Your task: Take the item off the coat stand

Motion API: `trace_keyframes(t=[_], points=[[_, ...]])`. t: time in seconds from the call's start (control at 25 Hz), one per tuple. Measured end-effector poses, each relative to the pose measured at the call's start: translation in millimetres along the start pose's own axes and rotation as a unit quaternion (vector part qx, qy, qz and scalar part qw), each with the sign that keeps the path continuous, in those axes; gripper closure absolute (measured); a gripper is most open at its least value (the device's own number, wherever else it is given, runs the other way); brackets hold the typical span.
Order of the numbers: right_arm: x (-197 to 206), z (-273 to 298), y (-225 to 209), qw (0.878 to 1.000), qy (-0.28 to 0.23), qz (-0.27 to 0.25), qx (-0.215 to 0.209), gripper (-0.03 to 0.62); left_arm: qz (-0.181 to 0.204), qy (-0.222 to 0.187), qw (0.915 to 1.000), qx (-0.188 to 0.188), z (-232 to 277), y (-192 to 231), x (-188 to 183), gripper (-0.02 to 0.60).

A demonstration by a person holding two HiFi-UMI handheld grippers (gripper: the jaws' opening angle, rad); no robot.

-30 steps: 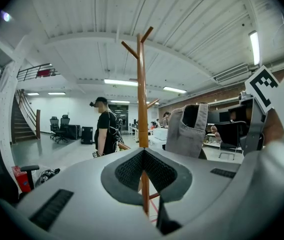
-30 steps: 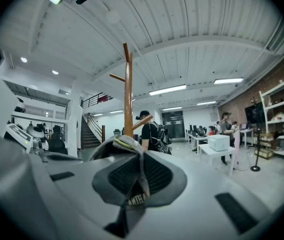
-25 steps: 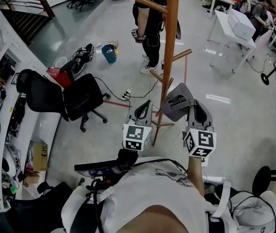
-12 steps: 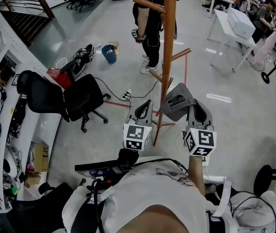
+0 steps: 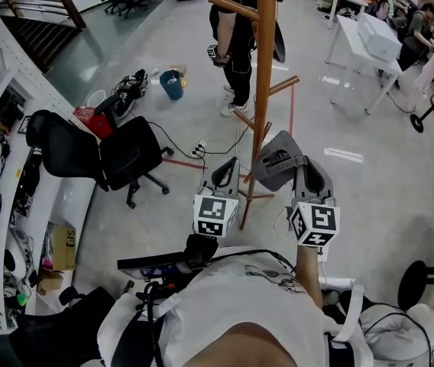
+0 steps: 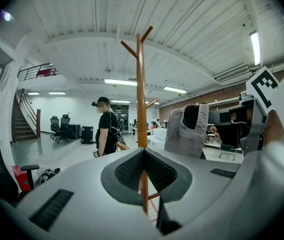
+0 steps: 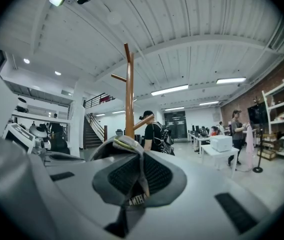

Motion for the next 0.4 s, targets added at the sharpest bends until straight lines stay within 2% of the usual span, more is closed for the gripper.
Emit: trace_keyframes(t=[0.4], points=[[0.4, 1.6, 2.2, 1.000, 0.002, -0.005, -0.011, 0.566, 0.000, 0.000, 1.0000, -0.003, -0.7, -1.0, 0.9, 0.580]])
Point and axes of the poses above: the fingertips, and each gripper's own axes: z forward along the fingers, y to its left, x out of its underside, the point moved 5 cm from there along -z, backward along the fingers, and after that the axes turned 4 degrees about -y, right-handed, at the moved point
